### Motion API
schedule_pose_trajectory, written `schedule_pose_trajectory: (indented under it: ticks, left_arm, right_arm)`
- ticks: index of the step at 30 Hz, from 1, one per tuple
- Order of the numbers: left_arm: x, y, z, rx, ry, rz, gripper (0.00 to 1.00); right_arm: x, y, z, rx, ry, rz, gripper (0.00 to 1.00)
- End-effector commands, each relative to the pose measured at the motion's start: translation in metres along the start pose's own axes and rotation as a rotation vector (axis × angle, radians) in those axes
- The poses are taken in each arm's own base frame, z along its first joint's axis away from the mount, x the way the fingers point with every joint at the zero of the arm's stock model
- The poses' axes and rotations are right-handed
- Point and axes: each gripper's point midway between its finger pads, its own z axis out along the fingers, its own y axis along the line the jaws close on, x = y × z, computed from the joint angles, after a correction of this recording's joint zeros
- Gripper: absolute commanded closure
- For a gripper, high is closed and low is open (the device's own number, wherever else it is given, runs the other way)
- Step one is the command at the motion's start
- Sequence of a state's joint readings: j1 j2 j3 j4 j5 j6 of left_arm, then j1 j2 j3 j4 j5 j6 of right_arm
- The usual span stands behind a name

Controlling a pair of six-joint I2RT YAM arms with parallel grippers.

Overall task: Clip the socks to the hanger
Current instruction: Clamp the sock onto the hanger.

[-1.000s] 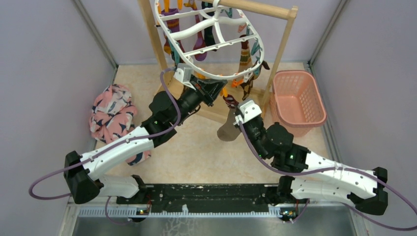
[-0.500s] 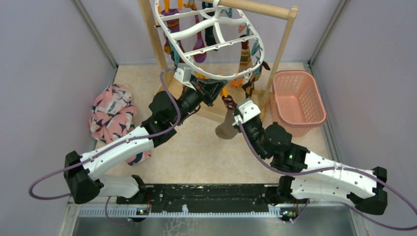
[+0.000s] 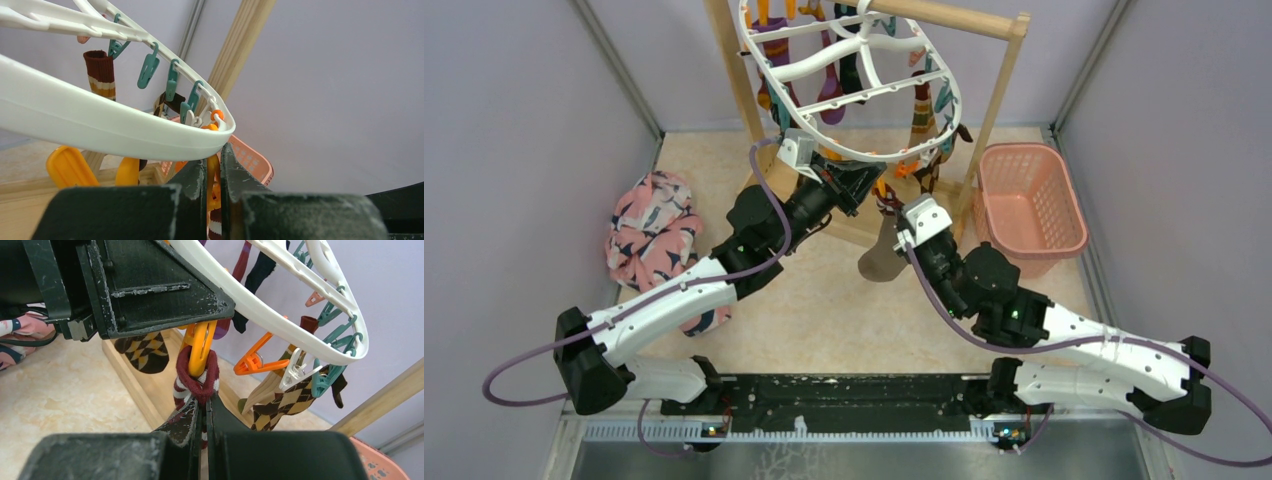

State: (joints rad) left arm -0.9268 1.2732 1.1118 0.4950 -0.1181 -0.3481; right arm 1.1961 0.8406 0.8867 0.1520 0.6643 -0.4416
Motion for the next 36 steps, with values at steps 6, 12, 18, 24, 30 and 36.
schedule_pose_trajectory:
  ticks: [6, 12, 18, 24, 30, 36]
  left_arm:
    - [0.003, 0.003, -0.005, 0.000, 0.018, -0.005, 1.00]
    - [-0.001, -0.001, -0.007, 0.013, 0.013, -0.024, 0.97]
    - [-0.004, -0.005, -0.009, 0.025, 0.008, -0.028, 0.74]
    - [-0.004, -0.005, -0.010, 0.026, 0.013, -0.031, 0.59]
    - [-0.004, -0.002, -0.011, 0.011, 0.012, -0.028, 0.37]
    - [-0.008, 0.004, -0.015, -0.023, -0.001, -0.014, 0.18]
  right_arm:
    - [-0.040, -0.016, 0.001, 0.037, -0.089, 0.023, 1.00]
    - [-0.038, -0.012, 0.004, 0.032, -0.087, 0.015, 1.00]
    - [-0.040, -0.009, 0.006, 0.022, -0.095, 0.017, 1.00]
    - [-0.044, -0.006, 0.009, 0.011, -0.102, 0.012, 1.00]
    - [-0.045, -0.004, 0.010, 0.005, -0.106, 0.015, 1.00]
    - [-0.043, -0.005, 0.010, 0.011, -0.103, 0.013, 0.64]
